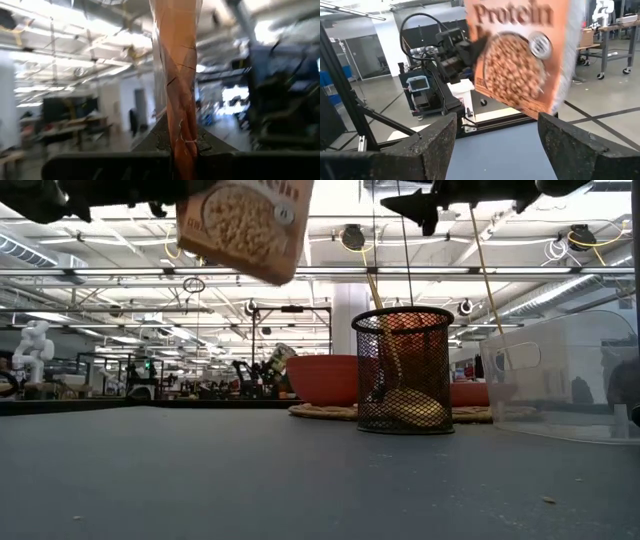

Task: Arrange a breakfast setting
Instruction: Pour the cereal from the cereal box into the red bowl, then put the toasted bread on the pink plate

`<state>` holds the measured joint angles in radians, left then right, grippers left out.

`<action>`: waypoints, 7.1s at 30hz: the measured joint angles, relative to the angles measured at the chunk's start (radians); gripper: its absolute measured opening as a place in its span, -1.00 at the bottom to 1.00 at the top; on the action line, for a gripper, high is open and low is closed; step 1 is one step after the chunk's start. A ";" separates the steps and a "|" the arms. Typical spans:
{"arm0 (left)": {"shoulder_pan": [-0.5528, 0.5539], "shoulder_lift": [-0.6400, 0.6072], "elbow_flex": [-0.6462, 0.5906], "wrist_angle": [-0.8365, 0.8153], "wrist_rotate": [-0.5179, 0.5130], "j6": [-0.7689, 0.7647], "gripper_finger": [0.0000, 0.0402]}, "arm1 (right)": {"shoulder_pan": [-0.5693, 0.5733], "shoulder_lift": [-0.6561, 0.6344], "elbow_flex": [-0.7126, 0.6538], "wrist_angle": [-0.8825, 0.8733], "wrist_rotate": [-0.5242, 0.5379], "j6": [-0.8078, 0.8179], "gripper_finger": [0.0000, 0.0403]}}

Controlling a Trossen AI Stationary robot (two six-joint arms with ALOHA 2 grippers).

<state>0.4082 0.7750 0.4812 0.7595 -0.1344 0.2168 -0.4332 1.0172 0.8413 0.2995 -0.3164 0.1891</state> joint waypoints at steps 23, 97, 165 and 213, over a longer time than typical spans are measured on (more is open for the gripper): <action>0.056 0.396 0.000 0.035 -0.069 -0.055 -0.98 | 0.000 -0.008 0.000 0.002 0.000 0.000 0.33; 0.056 0.539 -0.001 -0.295 -0.111 -0.138 0.09 | 0.001 -0.008 0.000 0.002 -0.001 0.001 0.33; 0.004 0.134 0.000 -0.510 -0.110 -0.092 0.14 | 0.001 -0.008 0.000 0.002 0.000 0.000 0.33; 0.004 -0.110 0.000 -0.386 -0.067 -0.152 0.78 | 0.001 -0.008 0.000 0.002 -0.001 0.001 0.33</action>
<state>0.4122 0.6647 0.4812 0.3735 -0.2018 0.0645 -0.4323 1.0092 0.8413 0.3011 -0.3170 0.1898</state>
